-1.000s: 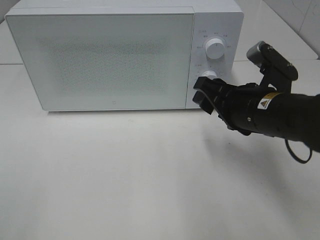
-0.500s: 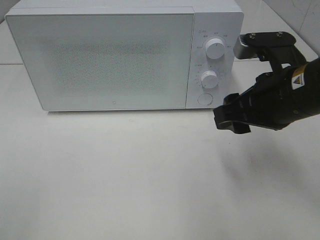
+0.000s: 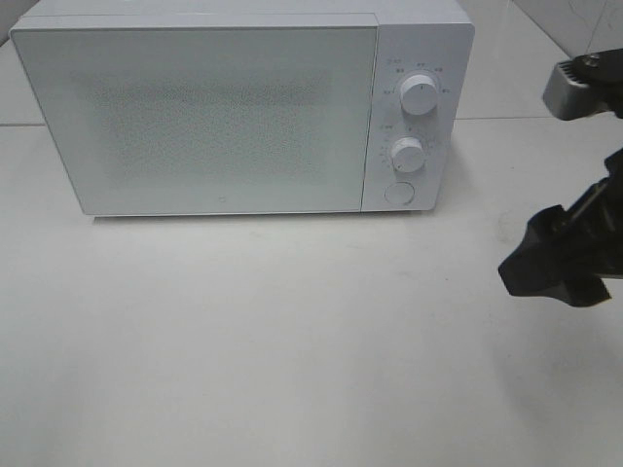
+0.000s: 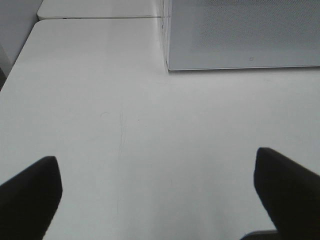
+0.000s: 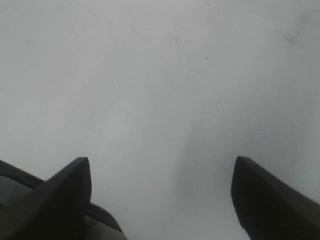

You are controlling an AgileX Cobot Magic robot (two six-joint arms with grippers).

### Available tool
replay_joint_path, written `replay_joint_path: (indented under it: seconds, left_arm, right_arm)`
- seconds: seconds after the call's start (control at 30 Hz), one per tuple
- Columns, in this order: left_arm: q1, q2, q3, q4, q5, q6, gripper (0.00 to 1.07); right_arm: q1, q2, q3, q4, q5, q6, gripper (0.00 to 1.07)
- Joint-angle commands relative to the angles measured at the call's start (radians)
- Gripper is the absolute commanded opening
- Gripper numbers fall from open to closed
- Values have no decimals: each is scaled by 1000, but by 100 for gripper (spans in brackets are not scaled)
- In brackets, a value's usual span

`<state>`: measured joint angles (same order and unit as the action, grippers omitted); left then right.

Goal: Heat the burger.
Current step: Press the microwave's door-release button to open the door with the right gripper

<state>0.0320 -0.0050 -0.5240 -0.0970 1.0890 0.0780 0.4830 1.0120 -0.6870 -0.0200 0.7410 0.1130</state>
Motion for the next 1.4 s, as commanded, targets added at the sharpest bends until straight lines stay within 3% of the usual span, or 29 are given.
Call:
replay_joint_path:
  seconds: [0.03,0.4,0.57,0.9,1.13,1.4]
  left_arm:
    - [2,-16,2,2,-17,-3,99]
    - [2,-16,2,2,-17,-3,99]
    - [2,-16,2,2,-17,-3,99]
    - [2,-16,2,2,-17,-3,99]
    - [2,-16,2,1,-17,-3,99]
    - [2,-16,2,1,-17,-3,99]
  right_arm:
    - [-2,-57,-6,-6,81,-25,76]
    - [-2,-328,-3,-6,224,-75,76]
    - [-4,-538,77,-6,231,-69,76]
    - [-16,-672,185,-6,252,-35,76]
    - [-186,-783,189,0,253,-51,75]
    - [-296,-925,189,0,253,-51,75]
